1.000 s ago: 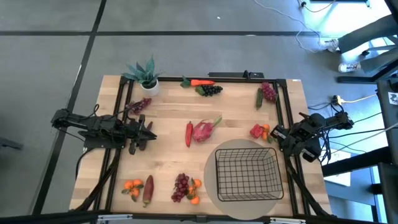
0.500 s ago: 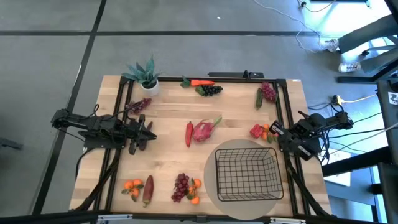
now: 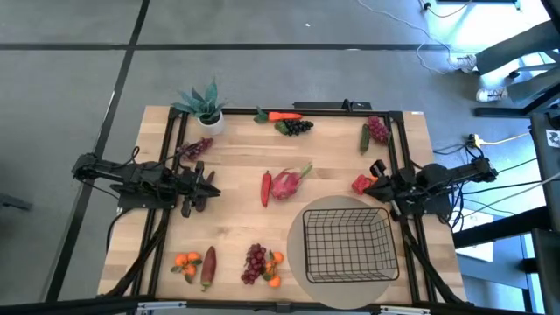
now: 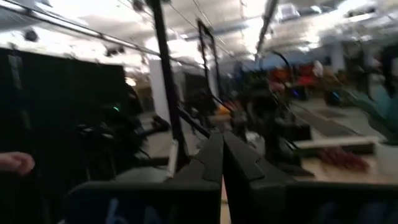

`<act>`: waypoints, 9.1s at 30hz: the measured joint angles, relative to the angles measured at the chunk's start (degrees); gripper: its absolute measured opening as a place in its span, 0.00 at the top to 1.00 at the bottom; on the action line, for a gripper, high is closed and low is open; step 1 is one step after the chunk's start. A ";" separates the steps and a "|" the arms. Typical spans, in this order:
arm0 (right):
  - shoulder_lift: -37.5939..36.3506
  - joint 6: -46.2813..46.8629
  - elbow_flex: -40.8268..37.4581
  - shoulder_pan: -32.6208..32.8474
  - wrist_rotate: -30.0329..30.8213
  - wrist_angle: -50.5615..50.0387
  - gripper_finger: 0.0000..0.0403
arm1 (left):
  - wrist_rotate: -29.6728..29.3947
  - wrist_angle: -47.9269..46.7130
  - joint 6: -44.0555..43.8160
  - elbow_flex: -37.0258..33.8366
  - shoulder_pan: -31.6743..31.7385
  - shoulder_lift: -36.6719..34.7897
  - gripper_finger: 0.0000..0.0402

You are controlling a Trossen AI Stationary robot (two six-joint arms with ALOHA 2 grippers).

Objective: Build produce basket
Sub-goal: Put the dragon fruit into the wire basket

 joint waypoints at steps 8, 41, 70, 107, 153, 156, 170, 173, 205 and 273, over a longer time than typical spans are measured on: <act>0.34 2.33 4.43 0.00 10.12 -8.95 1.00 | 0.00 0.00 -0.01 -0.02 0.01 0.00 0.91; 54.43 35.79 58.47 -6.25 24.77 -59.76 1.00 | -15.19 -5.43 3.03 12.18 0.02 2.94 0.91; 72.94 -11.85 63.96 -19.57 -1.26 -56.23 0.69 | -16.43 -30.99 -12.52 35.10 5.87 31.10 0.91; 101.05 -40.49 63.96 -23.80 1.87 -46.11 0.69 | -16.46 -30.93 -12.55 35.10 5.88 31.10 0.91; 102.16 -0.39 106.20 -16.90 3.34 -99.87 1.00 | -16.50 -30.69 -12.02 35.10 5.88 31.10 0.91; 102.14 3.62 109.11 -14.77 3.34 -104.53 1.00 | -16.50 -30.12 -12.00 35.10 5.88 31.10 0.91; 98.00 5.95 109.97 -6.34 1.83 -105.98 1.00 | -16.44 -11.91 -1.65 35.13 4.19 34.23 0.91; 94.62 7.55 107.30 -4.90 1.72 -105.91 1.00 | -16.46 -7.56 -1.46 35.17 3.57 36.51 0.91; 79.89 51.77 77.40 12.28 -28.88 -105.93 1.00 | -16.46 7.81 -1.90 35.15 1.62 53.02 0.91; 86.07 44.19 64.47 12.09 -30.59 -91.59 0.97 | -16.46 7.74 -1.92 35.10 1.60 53.00 0.91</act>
